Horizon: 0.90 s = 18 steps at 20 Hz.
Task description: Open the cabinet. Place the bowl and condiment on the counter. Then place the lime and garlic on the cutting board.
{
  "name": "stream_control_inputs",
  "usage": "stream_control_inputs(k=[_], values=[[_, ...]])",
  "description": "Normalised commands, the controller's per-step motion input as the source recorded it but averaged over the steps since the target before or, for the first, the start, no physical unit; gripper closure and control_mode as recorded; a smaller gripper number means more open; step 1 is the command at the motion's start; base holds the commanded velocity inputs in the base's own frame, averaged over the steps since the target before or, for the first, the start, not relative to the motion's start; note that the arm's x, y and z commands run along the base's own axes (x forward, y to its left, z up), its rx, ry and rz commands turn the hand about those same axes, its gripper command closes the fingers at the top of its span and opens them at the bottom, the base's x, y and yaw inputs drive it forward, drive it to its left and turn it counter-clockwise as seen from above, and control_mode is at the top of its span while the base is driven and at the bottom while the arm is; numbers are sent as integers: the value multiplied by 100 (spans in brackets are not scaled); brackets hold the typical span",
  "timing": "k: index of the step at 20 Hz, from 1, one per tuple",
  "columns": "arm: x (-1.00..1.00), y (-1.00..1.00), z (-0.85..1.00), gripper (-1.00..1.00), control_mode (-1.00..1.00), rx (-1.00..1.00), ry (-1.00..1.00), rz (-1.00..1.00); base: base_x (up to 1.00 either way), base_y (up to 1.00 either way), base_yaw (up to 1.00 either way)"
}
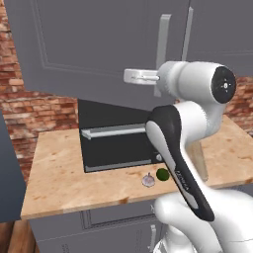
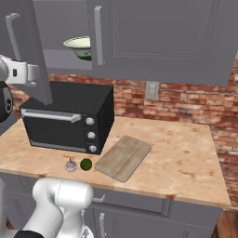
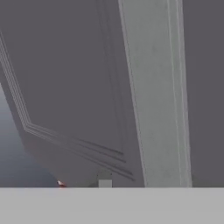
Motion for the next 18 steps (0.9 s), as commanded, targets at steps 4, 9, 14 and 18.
stream_control_inputs(k=[4,9,14,18], values=[[-31,72,0,100,-100,-5,9,0,0,0,0],[-24,78,0,100,-100,-9,7,0,0,0,0],[-18,82,0,100,-100,-7,5,0,0,0,0],[-15,84,0,100,-100,-6,4,0,0,0,0]])
